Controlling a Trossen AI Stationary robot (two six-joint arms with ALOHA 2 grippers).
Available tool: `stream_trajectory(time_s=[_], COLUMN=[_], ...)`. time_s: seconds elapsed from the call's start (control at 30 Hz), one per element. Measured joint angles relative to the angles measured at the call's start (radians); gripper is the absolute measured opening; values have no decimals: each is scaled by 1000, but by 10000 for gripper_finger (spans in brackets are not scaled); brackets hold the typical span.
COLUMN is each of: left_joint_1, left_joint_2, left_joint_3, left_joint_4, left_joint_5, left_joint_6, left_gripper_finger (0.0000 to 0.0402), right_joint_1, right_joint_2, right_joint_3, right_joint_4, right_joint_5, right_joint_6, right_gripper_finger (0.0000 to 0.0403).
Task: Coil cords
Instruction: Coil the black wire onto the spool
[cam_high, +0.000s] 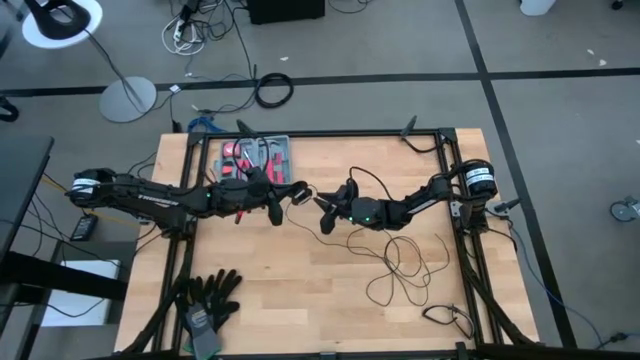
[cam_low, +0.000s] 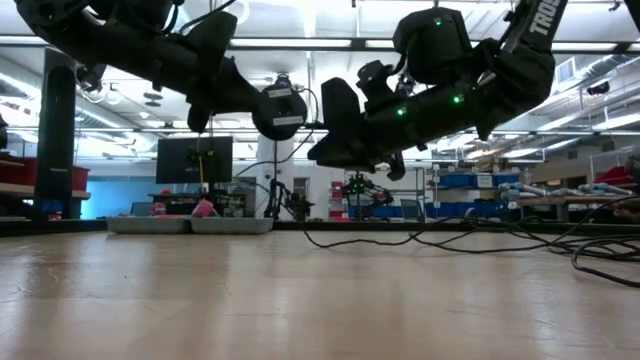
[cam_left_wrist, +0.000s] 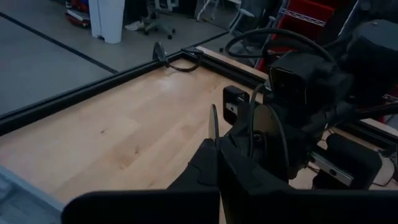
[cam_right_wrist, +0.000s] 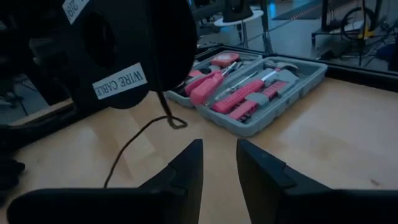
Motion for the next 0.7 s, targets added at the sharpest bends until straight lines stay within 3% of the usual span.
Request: stream_trajectory(time_s=[0.2,0.7], left_joint_1=[0,0], left_joint_2=[0,0], left_joint_3=[0,0], left_joint_4=[10,44], left_joint_5=[-3,5], left_joint_6=[0,18], left_gripper_finger=[0,0], right_joint_1=[4,6], right_joint_2=[0,0], right_joint_3=[0,1], right_joint_4=[11,117], right_joint_5=[-92,-38], right_joint_6=[-41,-166], right_gripper_finger=[93,87])
